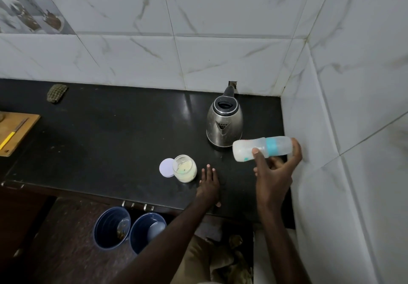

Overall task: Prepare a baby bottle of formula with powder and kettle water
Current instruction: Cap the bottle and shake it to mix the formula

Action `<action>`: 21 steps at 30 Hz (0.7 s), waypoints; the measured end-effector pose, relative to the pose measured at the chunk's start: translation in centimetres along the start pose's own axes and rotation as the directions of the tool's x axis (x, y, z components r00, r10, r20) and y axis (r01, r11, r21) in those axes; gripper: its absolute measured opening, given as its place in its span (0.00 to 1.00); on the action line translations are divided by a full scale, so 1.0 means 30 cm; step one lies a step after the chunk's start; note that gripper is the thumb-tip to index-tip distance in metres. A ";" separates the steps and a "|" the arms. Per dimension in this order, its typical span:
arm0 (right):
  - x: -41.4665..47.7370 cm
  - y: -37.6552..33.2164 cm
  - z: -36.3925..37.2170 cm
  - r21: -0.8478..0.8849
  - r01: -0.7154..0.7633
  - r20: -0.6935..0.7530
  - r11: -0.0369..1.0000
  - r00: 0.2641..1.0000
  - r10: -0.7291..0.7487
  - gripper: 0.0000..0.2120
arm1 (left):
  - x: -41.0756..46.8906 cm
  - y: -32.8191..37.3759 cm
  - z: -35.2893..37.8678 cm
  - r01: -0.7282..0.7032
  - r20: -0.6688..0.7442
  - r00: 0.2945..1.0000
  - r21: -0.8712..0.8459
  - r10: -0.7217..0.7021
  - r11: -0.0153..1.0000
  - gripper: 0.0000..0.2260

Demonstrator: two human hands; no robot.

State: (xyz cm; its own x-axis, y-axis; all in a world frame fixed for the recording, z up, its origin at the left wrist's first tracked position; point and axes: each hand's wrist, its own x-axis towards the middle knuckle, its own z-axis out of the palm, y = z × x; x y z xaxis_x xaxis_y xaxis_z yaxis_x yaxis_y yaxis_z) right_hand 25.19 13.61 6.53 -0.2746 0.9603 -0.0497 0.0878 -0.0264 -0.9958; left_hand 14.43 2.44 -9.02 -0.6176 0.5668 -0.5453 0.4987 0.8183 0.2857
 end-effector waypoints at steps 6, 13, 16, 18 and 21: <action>-0.135 0.045 0.051 -0.187 -0.020 0.235 0.982 0.970 0.065 0.45 | 0.009 0.002 -0.001 0.093 0.094 0.991 -0.027 -0.090 0.995 0.58; -0.072 -0.029 0.041 0.012 0.014 0.053 1.000 0.998 -0.014 0.43 | 0.011 -0.003 -0.002 0.081 -0.017 0.996 -0.151 -0.084 0.985 0.62; -0.141 -0.015 0.068 -0.153 0.024 0.228 0.988 0.974 0.012 0.44 | 0.029 -0.011 0.016 0.167 0.095 0.983 -0.088 -0.159 0.982 0.51; -0.147 -0.007 0.064 -0.180 0.034 0.268 0.983 0.963 0.016 0.44 | 0.048 -0.022 0.016 0.093 0.092 0.991 -0.008 -0.092 0.996 0.42; -0.077 -0.043 0.040 -0.052 0.012 0.143 0.999 0.990 -0.005 0.44 | 0.005 -0.004 0.001 0.054 0.016 0.999 -0.131 -0.052 0.990 0.60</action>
State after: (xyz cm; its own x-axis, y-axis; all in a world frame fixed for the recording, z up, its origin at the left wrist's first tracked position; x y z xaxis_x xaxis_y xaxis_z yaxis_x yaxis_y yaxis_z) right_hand 24.58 11.09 7.84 -0.4090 0.9108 -0.0555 0.1339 -0.0002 -0.9910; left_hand 14.30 2.43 -9.17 -0.6330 0.5217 -0.5719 0.3805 0.8531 0.3571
